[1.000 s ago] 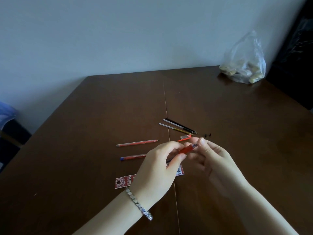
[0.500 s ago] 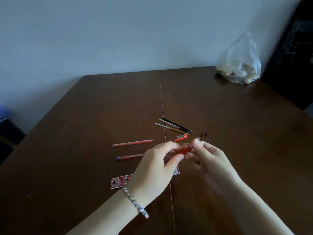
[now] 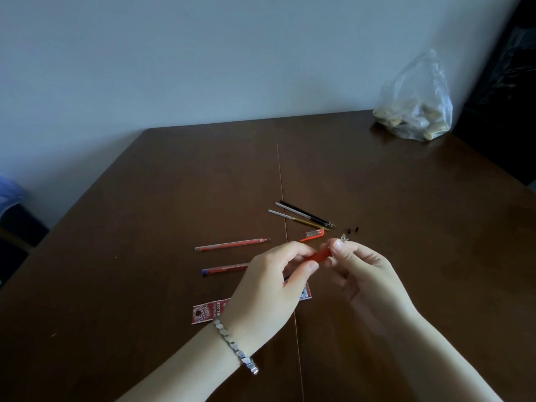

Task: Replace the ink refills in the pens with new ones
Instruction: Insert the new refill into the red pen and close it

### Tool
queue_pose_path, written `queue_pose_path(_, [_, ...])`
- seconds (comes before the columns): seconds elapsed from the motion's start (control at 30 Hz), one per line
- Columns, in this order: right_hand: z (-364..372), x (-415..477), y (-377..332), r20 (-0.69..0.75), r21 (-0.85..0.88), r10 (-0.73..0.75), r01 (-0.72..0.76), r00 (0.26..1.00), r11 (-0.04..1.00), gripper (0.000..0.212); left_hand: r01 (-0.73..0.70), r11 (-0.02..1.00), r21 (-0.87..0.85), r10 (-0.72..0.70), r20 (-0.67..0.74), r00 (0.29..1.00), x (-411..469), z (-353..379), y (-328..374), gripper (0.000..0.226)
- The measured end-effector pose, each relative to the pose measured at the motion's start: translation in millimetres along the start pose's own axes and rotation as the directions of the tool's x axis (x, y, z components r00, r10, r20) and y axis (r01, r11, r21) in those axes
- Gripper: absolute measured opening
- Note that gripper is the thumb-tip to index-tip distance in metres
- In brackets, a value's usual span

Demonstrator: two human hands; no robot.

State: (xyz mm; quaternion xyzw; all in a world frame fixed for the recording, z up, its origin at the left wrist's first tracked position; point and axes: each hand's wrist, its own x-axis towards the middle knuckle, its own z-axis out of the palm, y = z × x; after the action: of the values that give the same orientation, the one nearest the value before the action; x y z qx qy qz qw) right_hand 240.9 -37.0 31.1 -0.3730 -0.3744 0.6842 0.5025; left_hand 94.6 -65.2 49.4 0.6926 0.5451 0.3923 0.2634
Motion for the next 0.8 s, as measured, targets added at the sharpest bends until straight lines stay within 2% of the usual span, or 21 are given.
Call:
queue_pose_path(0.17, [-1,-2,-2,0.092,0.146,-0.006,-0.007,0.996,0.989,0.023,0.051,0.996,-0.08,-0.049,0.03,0.998,3,0,1,0.012])
queue_pose_path(0.23, [1,-1,-2,0.06,0.151,-0.026,0.017,0.998,0.988,0.02,0.051,0.995,-0.092,-0.047,0.035,0.998,5,1,1,0.012])
queue_pose_path(0.33, [10,3,0,-0.045,0.148,-0.045,0.051,0.998,0.988,0.019,-0.025,0.999,-0.022,0.023,-0.082,0.996,6,7,2,0.01])
queue_pose_path(0.47, [24,9,2,-0.151,0.262,-0.016,0.056,0.988,0.963,0.018,-0.183,0.97,0.158,0.212,-0.194,0.958,11,13,1,0.015])
queue_pose_path(0.6, [33,14,6,-0.159,0.306,0.033,0.017,0.987,0.952,0.025,-0.258,0.85,0.46,0.374,-0.182,0.91,15,6,-7,0.02])
queue_pose_path(0.63, [34,16,7,-0.137,0.247,0.042,-0.007,0.99,0.969,0.022,-0.243,0.847,0.472,0.362,-0.18,0.914,16,2,-10,0.02])
queue_pose_path(0.67, [33,19,6,-0.125,0.107,0.042,-0.029,0.991,0.994,0.018,-0.204,0.87,0.448,0.314,-0.186,0.931,16,-2,-12,0.019])
queue_pose_path(0.7, [30,24,5,-0.12,-0.125,0.019,-0.034,0.993,0.992,0.013,-0.138,0.907,0.398,0.232,-0.198,0.952,16,-7,-14,0.019])
queue_pose_path(0.73, [25,31,3,-0.109,-0.387,-0.039,-0.006,0.993,0.922,0.011,-0.055,0.938,0.343,0.134,-0.212,0.968,16,-11,-16,0.019])
queue_pose_path(0.77, [17,40,1,-0.075,-0.624,-0.128,0.053,0.989,0.78,0.014,0.032,0.956,0.293,0.033,-0.216,0.976,16,-15,-20,0.019])
queue_pose_path(0.8, [10,51,-1,-0.019,-0.802,-0.22,0.117,0.975,0.586,0.02,0.107,0.961,0.256,-0.05,-0.22,0.974,15,-19,-25,0.019])
